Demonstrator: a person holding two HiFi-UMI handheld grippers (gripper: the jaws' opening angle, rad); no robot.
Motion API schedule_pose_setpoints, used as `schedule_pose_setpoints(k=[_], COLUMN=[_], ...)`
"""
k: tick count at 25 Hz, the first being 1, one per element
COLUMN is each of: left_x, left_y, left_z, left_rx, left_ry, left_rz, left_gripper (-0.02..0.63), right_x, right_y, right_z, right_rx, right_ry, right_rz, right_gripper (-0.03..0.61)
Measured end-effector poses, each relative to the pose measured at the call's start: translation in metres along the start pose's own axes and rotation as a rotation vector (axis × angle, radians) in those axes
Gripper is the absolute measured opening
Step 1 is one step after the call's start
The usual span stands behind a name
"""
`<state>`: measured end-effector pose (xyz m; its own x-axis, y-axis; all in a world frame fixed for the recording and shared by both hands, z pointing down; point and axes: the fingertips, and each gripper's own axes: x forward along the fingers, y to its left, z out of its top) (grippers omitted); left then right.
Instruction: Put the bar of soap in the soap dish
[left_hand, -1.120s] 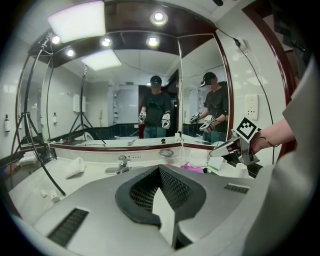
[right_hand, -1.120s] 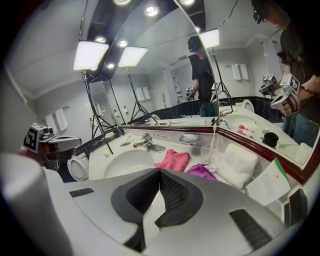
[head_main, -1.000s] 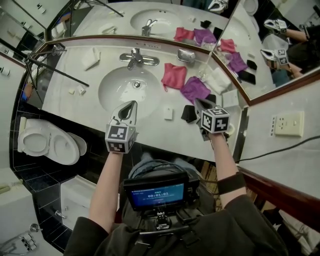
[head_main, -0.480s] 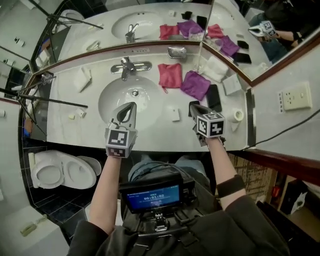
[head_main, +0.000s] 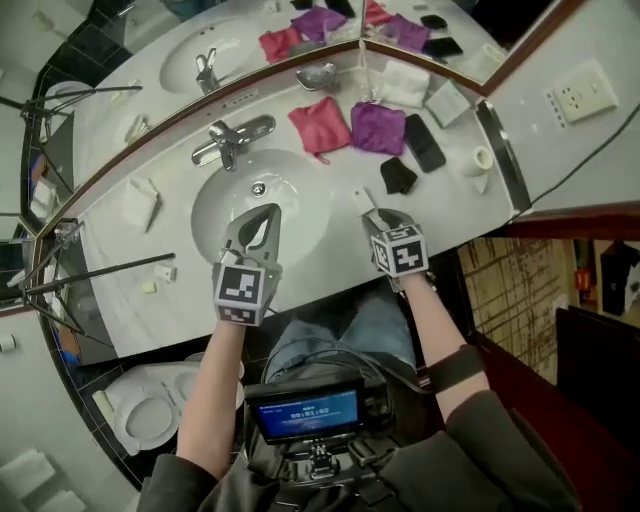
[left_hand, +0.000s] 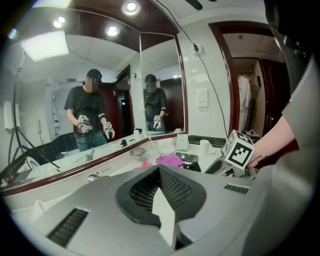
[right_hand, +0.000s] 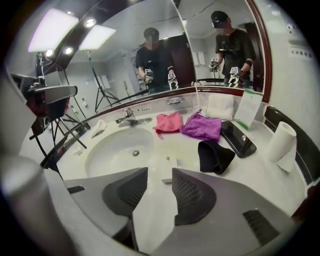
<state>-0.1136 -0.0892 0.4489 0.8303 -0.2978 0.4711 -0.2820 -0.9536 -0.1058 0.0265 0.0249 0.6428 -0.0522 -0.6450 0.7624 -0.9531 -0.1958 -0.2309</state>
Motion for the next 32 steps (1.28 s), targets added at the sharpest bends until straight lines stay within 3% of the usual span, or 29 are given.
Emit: schedule_pose_setpoints(k=[7,16,18,19,25,32], left_x=[0.011,0.016,0.018,0.018,0.018,0.021], left_y=[-0.004,0.0,0.0,0.0,0.002,0.011], left_z=[-0.012,-0.025,-0.028,-0.032,-0.042,-0.031], left_rx=[-0.022,-0.032,-0.035,-0.036,-0.051,-0.052], left_ry=[0.001,0.016,0.021,0.026,0.044,0.028], left_rz=[-0.027,-0.025,-0.025,-0.025,-0.022,-0.013], left_gripper=[0.003,0.003,0.003,0.003,0.003,0.003], right_x=[0.026,0.073,0.081,0.083,0.08,0.066], right_y=[0.0,-0.014,-0.016,-0.016,-0.017,-0.012], right_z=[0.002,0.006,0.0,-0.002,0.003,0.026], right_rx=[-0.233,-0.304,-0.296,-0.283,-0.252,-0.094], right_ry=[0.101,0.185,0.203,0.201,0.185,0.103], right_rz=[-0.078,-0.088,-0.086,-0.086,-0.102,-0.059], right_gripper=[0.292,0.291,0.213,0.206,0.206,0.207])
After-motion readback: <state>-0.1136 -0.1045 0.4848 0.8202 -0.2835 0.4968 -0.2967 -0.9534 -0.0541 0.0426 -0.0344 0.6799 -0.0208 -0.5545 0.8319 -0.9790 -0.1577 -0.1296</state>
